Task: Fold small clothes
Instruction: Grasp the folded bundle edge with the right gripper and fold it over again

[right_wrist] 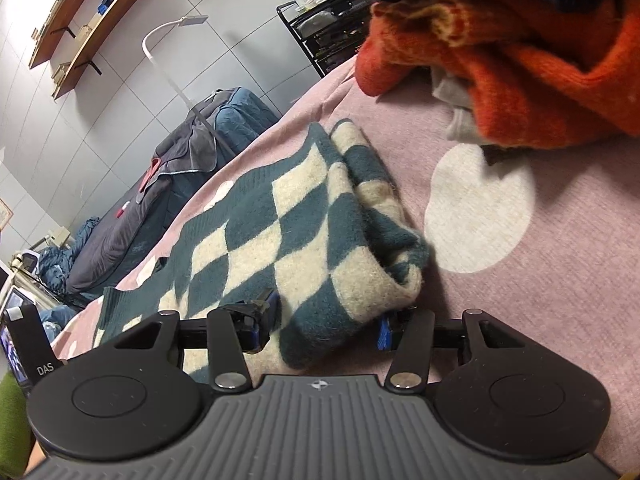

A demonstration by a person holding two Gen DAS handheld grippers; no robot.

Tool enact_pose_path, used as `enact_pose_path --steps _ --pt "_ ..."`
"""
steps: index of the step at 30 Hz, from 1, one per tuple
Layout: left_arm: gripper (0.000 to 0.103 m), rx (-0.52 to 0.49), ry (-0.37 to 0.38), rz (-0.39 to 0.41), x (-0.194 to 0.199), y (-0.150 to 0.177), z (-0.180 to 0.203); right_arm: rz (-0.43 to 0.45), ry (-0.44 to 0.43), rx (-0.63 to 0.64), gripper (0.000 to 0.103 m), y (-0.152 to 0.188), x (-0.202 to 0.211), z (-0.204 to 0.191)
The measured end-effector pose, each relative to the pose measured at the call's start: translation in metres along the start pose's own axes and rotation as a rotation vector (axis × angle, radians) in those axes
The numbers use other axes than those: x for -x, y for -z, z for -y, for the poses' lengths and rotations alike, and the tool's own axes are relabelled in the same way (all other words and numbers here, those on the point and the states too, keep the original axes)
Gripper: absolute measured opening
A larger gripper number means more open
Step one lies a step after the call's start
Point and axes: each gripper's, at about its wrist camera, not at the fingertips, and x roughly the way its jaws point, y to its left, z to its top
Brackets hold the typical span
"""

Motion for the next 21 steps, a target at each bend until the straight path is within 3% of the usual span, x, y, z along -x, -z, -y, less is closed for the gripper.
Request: enact_pose_path --steps 3,5,7,11,13,16,21 --pt "0.089 0.000 -0.001 -0.002 0.000 0.000 0.001 -0.002 0.005 0.007 0.083 -0.001 -0.001 -0.001" --pt "0.089 0.003 0.002 -0.003 -0.001 0.000 0.000 -0.004 0.014 0.014 0.078 -0.003 -0.003 -0.003" --pt "0.089 0.006 0.009 -0.004 -0.001 0.000 -0.001 -0.012 0.015 -0.001 0.066 -0.002 -0.006 -0.004" --pt "0.090 0.013 0.023 -0.008 -0.002 0.000 -0.005 -0.019 0.014 -0.044 0.059 -0.005 -0.012 -0.007" --pt "0.091 0.017 0.027 -0.010 -0.004 0.000 -0.006 -0.020 0.018 -0.062 0.046 -0.006 -0.015 -0.010" --pt "0.092 0.018 0.030 -0.011 -0.004 0.000 -0.007 -0.013 0.030 -0.068 0.035 -0.006 -0.015 -0.014" --pt "0.094 0.022 0.040 -0.013 -0.006 0.000 -0.009 0.027 0.057 0.001 0.031 -0.010 -0.010 -0.034"
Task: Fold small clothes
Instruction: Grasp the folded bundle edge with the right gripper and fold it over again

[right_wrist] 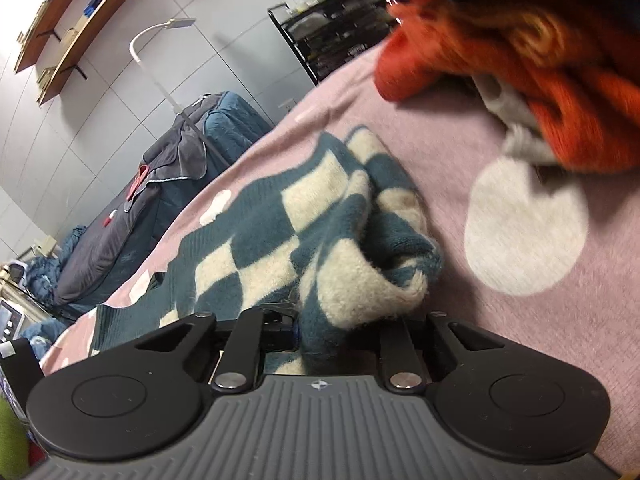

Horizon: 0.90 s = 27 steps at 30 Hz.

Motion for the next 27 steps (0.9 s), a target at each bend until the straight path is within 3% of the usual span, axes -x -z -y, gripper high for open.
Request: enact_pose_path --steps 9,13,15,18,22,27 --pt "0.096 0.019 0.033 -0.006 0.003 -0.005 -0.010 0.028 -0.077 0.107 0.031 -0.026 -0.013 -0.055" --pt "0.096 0.182 0.055 0.148 0.042 -0.002 -0.039 0.018 -0.123 0.175 0.031 -0.033 -0.024 -0.085" --pt "0.098 0.224 0.063 0.170 0.062 0.002 -0.058 0.006 -0.152 0.207 0.031 -0.034 -0.030 -0.101" --pt "0.098 0.254 0.017 0.175 0.090 0.013 -0.089 -0.001 -0.210 0.290 0.031 -0.029 -0.035 -0.132" --pt "0.098 0.376 -0.017 0.195 0.123 0.037 -0.136 -0.045 -0.328 0.378 0.029 -0.010 -0.043 -0.176" --pt "0.098 0.467 -0.112 0.191 0.141 0.060 -0.187 -0.097 -0.428 0.561 0.028 0.034 -0.052 -0.229"
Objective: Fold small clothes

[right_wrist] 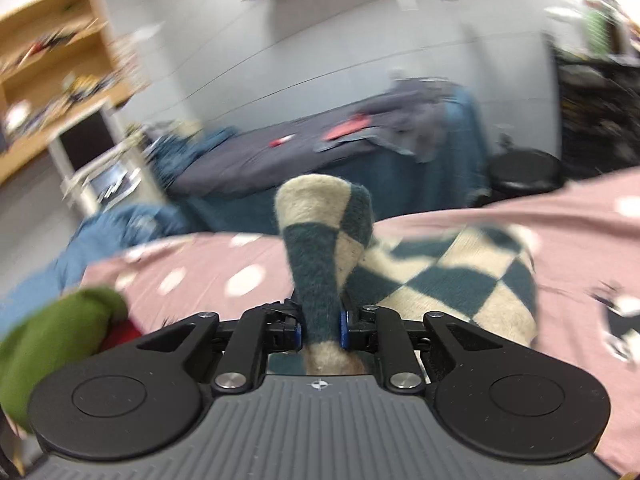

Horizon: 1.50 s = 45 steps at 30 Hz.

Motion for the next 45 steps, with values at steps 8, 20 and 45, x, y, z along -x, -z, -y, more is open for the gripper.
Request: enact_pose_path --steps 8,20,45 --pt "0.098 0.117 -0.045 -0.015 0.004 -0.003 -0.049 -0.135 0.007 0.325 0.027 0.047 -0.034 -0.053" --pt "0.099 0.106 0.056 0.054 0.011 -0.024 -0.024 -0.129 0.045 0.635 0.049 0.081 -0.018 -0.064" --pt "0.098 -0.093 0.052 -0.199 -0.070 0.011 0.040 -0.033 0.115 0.211 0.049 0.073 0.060 0.018"
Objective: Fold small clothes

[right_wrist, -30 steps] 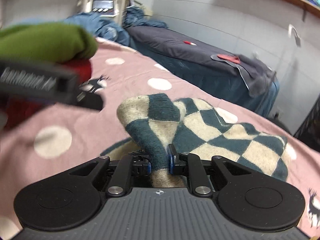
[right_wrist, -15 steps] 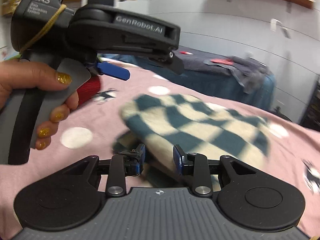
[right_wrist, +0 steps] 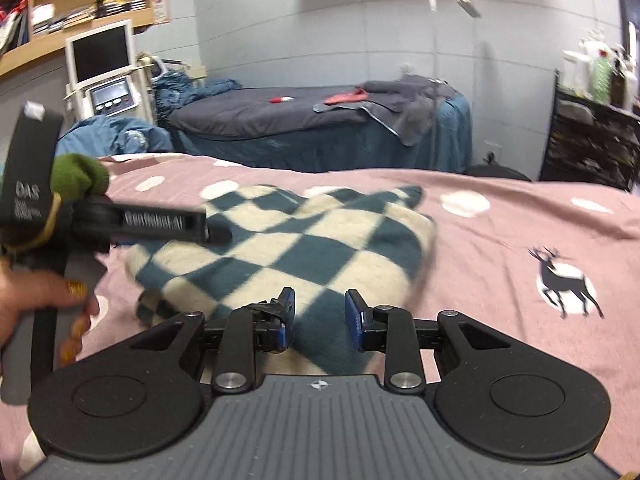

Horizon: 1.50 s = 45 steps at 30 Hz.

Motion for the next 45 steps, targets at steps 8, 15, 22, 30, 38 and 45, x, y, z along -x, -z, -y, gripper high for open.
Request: enact_pose_path --steps 8,15,22,30,38,45 --pt "0.101 0.126 0.049 0.003 -0.006 0.030 -0.031 -0.113 -0.015 0.111 0.048 0.018 -0.022 -0.014" --pt "0.099 -0.028 0.060 0.252 0.049 0.020 -0.022 -0.090 -0.043 0.062 0.048 0.024 -0.002 -0.006" --pt "0.010 -0.062 0.118 0.134 0.025 0.015 -0.020 -0.091 -0.041 0.041 0.048 0.027 0.003 -0.006" --pt "0.007 0.085 0.133 0.103 0.027 0.043 -0.054 -0.029 -0.024 -0.037 0.048 0.004 0.004 0.025" --pt "0.009 0.110 0.134 0.082 0.018 0.046 -0.058 -0.008 -0.045 -0.239 0.035 -0.066 -0.058 0.072" --pt "0.012 0.101 0.132 0.054 0.012 0.043 -0.057 -0.137 -0.063 -0.328 0.021 -0.063 -0.136 0.091"
